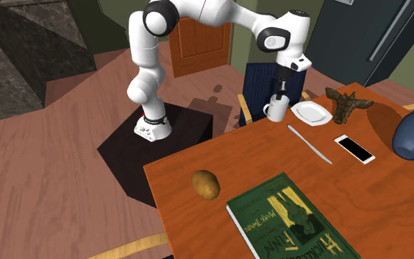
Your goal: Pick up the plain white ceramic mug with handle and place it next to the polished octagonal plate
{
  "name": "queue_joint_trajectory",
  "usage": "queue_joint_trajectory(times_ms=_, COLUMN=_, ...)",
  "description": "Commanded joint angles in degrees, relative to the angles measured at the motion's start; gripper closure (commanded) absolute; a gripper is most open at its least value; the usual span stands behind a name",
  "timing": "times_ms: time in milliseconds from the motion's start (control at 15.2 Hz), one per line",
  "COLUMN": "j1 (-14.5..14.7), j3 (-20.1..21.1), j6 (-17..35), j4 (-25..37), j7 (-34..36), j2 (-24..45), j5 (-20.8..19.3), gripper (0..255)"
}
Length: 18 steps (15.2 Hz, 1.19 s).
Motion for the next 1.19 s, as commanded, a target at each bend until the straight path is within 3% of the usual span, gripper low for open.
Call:
queue_joint_trajectory(times_ms=0, j1=0.1, j3=0.0, j6=1.5, j4=-1.0, j7=0.2, j2=0.5, j5=-0.1, gripper=255)
queue_joint_trajectory(times_ms=858, j1=0.2, j3=-0.1, j6=10.9, j4=-7.0, j7=0.7, j2=3.9, j5=-0.8, gripper=255)
queue_joint_trajectory(times_ms=1122, j1=0.2, j3=-0.1, j6=10.9, j4=-7.0, j7=0.7, j2=3.9, j5=-0.8, gripper=255)
